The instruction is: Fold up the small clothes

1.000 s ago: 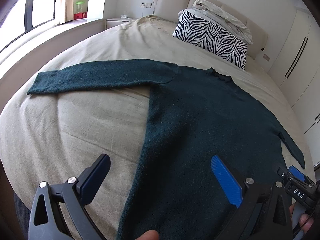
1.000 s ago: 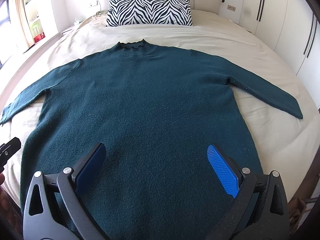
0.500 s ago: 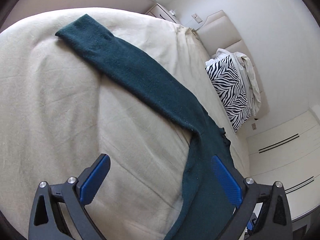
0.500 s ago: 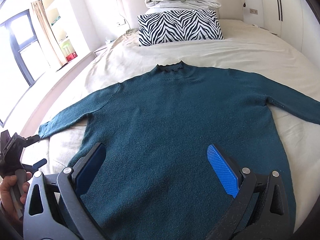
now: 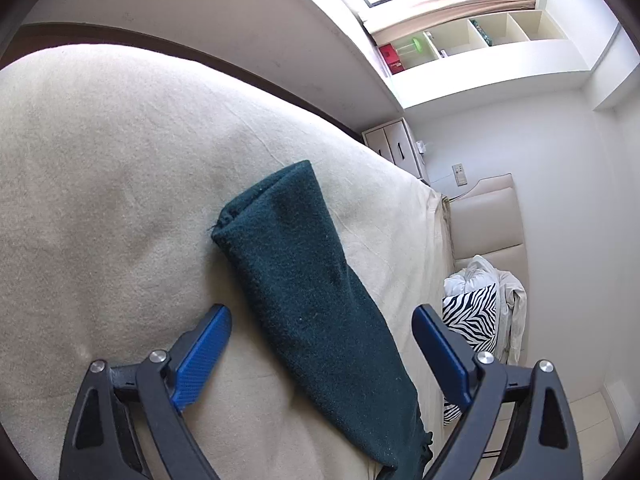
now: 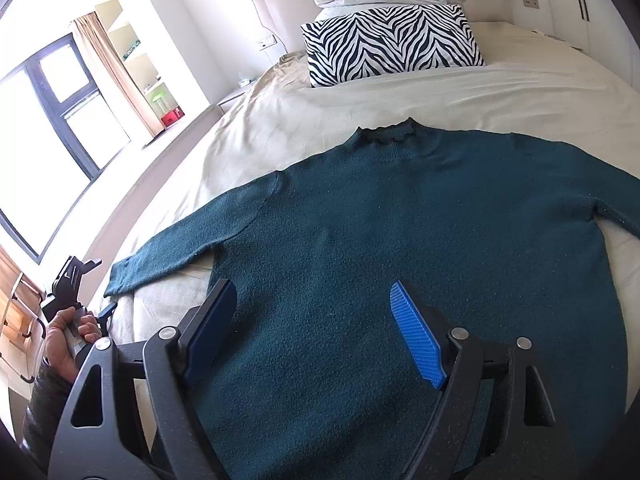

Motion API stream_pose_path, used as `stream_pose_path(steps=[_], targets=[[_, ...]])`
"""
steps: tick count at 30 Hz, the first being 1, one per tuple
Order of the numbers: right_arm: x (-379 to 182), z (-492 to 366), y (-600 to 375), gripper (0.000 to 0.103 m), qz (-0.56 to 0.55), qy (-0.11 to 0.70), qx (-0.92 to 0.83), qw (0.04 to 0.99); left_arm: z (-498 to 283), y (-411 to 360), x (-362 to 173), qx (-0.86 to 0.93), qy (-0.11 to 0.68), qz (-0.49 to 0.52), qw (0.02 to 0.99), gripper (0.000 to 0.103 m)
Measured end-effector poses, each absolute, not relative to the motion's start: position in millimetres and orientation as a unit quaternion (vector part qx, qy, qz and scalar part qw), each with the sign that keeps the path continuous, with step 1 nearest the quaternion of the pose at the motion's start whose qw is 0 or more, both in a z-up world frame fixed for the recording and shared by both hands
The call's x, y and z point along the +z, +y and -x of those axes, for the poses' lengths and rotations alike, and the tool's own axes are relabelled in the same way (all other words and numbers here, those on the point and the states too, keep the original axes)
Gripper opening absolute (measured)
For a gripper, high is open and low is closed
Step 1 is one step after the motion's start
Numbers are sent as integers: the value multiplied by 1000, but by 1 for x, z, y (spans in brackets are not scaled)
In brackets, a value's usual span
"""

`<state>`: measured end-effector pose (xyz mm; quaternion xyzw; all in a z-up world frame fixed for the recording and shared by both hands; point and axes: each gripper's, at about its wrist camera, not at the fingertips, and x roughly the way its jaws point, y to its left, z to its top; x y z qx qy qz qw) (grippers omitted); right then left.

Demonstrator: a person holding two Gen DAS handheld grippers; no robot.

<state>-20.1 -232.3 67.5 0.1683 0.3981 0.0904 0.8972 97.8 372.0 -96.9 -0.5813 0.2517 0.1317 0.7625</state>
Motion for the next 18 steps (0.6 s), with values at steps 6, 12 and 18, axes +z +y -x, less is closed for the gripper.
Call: stream_pose_path(steps=[6, 12, 18], targets=[[59, 11, -241, 65, -177, 398, 95, 895, -128, 385, -115, 152, 264, 598, 741, 31], [48, 8, -274, 41, -204, 402, 84, 888, -139, 384, -105, 143, 270, 583, 753, 8], [36, 3, -312, 31, -248, 403, 74, 878, -182, 299, -29, 54, 291, 420, 858, 8]])
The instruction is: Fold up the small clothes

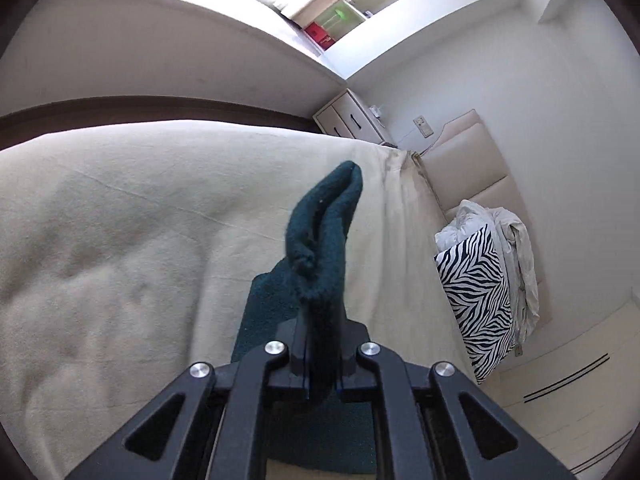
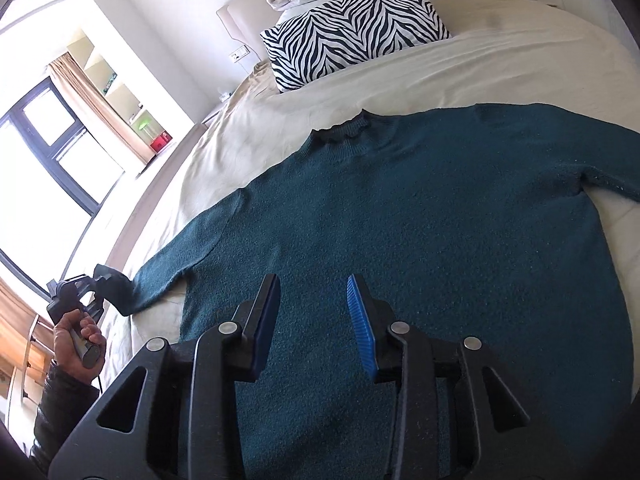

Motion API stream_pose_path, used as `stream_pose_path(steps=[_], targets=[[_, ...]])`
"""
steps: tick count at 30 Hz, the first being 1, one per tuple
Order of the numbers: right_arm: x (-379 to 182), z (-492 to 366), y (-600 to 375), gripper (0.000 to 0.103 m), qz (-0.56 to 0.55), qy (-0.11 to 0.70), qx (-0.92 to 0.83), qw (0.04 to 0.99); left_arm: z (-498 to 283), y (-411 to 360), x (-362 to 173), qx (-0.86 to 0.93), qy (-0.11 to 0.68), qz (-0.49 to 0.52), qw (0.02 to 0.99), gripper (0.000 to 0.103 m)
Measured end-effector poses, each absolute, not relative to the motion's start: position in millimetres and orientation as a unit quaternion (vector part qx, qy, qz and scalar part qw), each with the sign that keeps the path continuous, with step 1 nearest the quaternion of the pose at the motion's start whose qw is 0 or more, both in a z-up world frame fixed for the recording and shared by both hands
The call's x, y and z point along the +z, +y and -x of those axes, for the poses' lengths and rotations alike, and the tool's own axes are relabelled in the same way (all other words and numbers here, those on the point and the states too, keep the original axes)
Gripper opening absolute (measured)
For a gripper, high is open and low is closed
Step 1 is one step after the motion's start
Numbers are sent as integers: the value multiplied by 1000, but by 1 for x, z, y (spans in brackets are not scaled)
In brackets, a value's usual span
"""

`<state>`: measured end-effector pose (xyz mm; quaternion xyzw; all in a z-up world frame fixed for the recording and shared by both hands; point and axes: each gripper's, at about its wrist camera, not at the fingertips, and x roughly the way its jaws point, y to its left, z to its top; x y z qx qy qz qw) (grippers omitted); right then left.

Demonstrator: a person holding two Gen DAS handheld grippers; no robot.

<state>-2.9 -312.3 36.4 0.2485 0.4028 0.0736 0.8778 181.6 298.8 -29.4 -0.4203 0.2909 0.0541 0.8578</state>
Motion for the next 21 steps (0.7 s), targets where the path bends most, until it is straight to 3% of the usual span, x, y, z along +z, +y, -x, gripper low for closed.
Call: stream_pose_path(steps=[5, 8, 11, 21], targets=[[27, -3, -335, 31, -289, 402, 82, 865, -199, 134, 14, -30, 310, 126, 942, 8], [18, -12, -343, 31, -320, 412, 100, 847, -175, 34, -4, -44, 287, -77, 954, 8], [8, -31, -343, 31, -347, 432, 133, 822, -152, -14, -37, -47, 280, -191, 940, 8], [-38, -124, -271, 33, -451, 506, 255, 689, -125, -36, -74, -48, 270, -272, 922, 12]])
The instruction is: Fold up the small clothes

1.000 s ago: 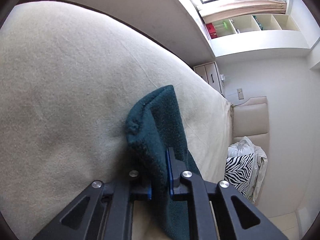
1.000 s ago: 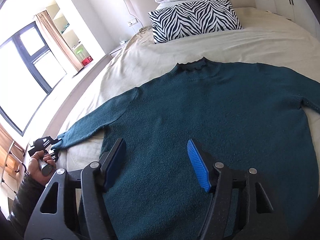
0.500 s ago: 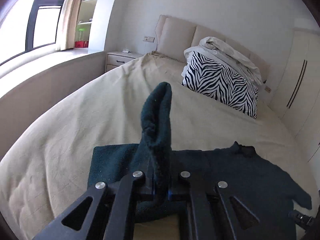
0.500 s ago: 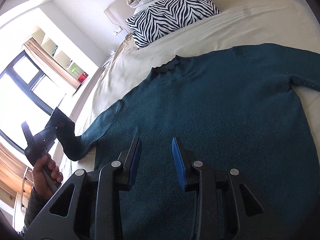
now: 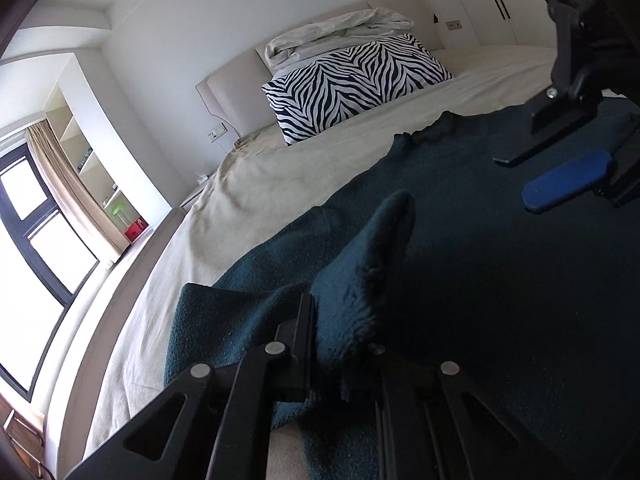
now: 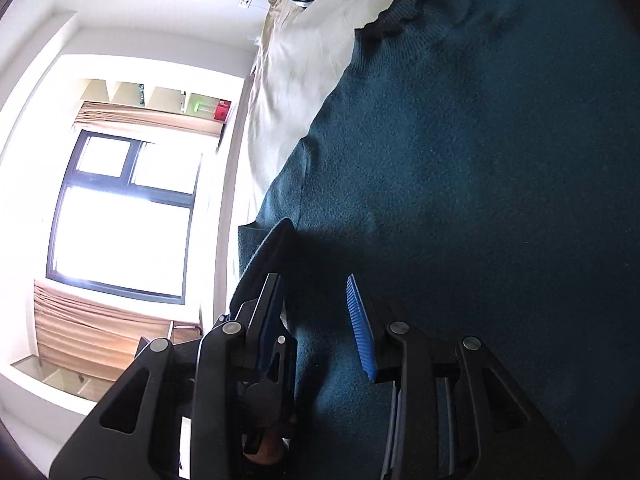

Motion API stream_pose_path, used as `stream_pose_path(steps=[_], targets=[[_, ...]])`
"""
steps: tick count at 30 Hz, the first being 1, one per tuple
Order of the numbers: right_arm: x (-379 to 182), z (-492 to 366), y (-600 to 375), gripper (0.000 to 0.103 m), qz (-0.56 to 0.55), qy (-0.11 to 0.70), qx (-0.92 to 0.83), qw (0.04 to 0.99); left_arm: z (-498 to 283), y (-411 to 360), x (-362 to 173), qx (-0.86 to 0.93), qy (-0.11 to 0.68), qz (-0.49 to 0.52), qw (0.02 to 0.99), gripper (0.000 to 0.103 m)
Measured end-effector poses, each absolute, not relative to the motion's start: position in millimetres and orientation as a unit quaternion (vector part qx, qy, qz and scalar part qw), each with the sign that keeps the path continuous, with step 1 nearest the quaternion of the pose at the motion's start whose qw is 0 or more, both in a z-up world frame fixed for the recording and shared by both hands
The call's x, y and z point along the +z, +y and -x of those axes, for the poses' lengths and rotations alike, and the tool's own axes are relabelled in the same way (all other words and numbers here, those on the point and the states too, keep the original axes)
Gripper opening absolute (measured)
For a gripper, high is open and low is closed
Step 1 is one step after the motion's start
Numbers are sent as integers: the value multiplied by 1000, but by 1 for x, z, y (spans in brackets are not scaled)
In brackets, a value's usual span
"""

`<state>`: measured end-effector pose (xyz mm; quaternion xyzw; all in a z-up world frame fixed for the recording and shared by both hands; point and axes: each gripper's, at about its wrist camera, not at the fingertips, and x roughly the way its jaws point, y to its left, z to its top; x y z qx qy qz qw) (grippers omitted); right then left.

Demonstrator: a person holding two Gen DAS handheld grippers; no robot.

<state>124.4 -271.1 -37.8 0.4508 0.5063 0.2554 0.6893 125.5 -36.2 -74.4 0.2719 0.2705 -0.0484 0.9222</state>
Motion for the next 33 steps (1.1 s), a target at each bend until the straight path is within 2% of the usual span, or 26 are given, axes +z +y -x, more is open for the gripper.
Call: stream_pose_path(steps=[9, 13, 15, 17, 20, 21, 23, 33], targets=[[-57, -172, -210, 34, -462, 560, 264, 635, -127, -34, -76, -41, 270, -267, 924, 12], [-65, -179, -200, 34, -464, 558, 269, 634, -126, -36, -76, -38, 267, -275, 923, 12], [-58, -179, -194, 25, -432, 557, 278, 652, -126, -37, -77, -36, 267, -277, 923, 12], [-51, -179, -187, 8, -400, 558, 281, 671, -125, -38, -76, -33, 265, -277, 923, 12], [-36, -179, -190, 7, -369, 545, 271, 702, -118, -42, -72, -29, 256, -278, 925, 22], [-29, -179, -193, 7, -353, 539, 262, 718, -116, -41, -68, -31, 253, -273, 928, 30], [-19, -180, -201, 7, -328, 528, 245, 744, -112, -38, -58, -39, 249, -252, 934, 34], [0, -174, -288, 6, -233, 524, 120, 811, -126, 18, -22, -77, 297, -66, 949, 34]])
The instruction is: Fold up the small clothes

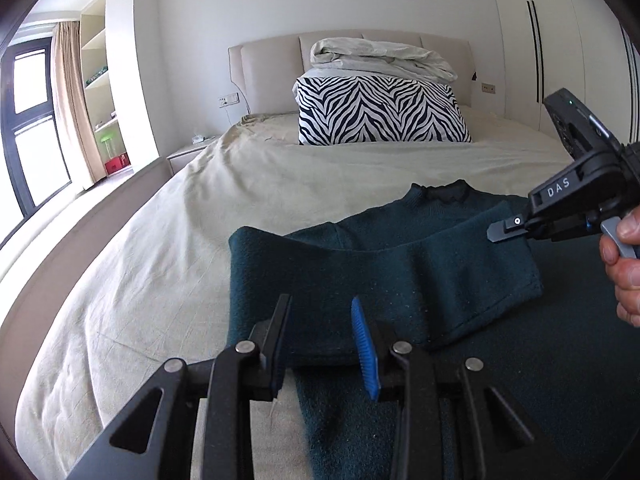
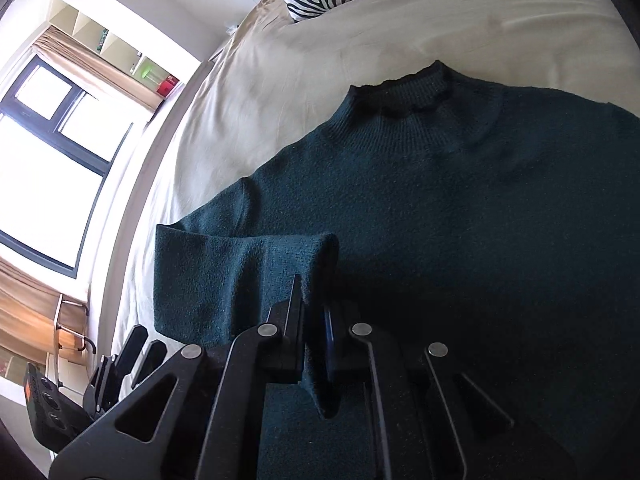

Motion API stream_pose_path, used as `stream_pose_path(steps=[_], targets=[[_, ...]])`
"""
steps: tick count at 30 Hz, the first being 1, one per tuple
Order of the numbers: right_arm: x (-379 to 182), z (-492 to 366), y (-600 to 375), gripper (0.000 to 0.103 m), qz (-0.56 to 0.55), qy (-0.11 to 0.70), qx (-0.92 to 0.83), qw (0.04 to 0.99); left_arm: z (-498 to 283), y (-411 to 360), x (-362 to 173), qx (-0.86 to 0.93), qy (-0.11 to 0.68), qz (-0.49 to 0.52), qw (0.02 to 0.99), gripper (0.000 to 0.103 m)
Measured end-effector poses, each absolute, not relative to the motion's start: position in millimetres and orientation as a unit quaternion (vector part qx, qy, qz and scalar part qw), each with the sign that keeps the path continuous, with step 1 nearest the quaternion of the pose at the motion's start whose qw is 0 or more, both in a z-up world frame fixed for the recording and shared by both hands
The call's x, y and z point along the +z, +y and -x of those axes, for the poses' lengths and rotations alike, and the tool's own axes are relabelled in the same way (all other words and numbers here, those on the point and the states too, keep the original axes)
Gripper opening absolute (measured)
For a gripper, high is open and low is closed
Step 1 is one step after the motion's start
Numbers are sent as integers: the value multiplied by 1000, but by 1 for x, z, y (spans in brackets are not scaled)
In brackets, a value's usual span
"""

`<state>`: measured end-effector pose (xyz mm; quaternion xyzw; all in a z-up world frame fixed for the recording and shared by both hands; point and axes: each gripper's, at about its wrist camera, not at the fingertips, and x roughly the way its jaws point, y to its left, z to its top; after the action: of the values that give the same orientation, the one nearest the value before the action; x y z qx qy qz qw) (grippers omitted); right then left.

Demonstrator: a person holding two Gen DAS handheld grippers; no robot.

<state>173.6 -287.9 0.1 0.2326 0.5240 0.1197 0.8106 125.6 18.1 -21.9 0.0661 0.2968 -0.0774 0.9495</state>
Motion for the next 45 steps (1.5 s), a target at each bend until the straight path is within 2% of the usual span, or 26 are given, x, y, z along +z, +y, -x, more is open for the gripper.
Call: stream_pose_path(steps=[8, 10, 14, 29, 34, 36, 40, 45], targets=[[-15, -176, -380, 6, -225, 527, 44, 818, -167, 94, -10, -92, 334, 87, 934, 29], [-15, -174, -393, 6, -225, 528, 36, 818, -178, 106, -12, -105, 346, 128, 924, 24], [-10, -172, -407, 6, -220, 521, 20, 824, -194, 119, -19, -119, 361, 183, 906, 24], [-19, -176, -413, 8, -226, 523, 10, 822, -252, 84, -49, -176, 411, 211, 869, 24], [-25, -171, -424, 9, -253, 515, 20, 818, -293, 76, -76, -173, 443, 209, 854, 24], [-26, -167, -432, 13, -256, 508, 9, 822, -307, 72, -93, -176, 460, 210, 845, 23], [-22, -154, -450, 21, -269, 486, -21, 831, -317, 72, -98, -179, 453, 211, 847, 20], [2, -140, -446, 21, -318, 433, 42, 842, -313, 75, -72, -186, 419, 219, 861, 21]])
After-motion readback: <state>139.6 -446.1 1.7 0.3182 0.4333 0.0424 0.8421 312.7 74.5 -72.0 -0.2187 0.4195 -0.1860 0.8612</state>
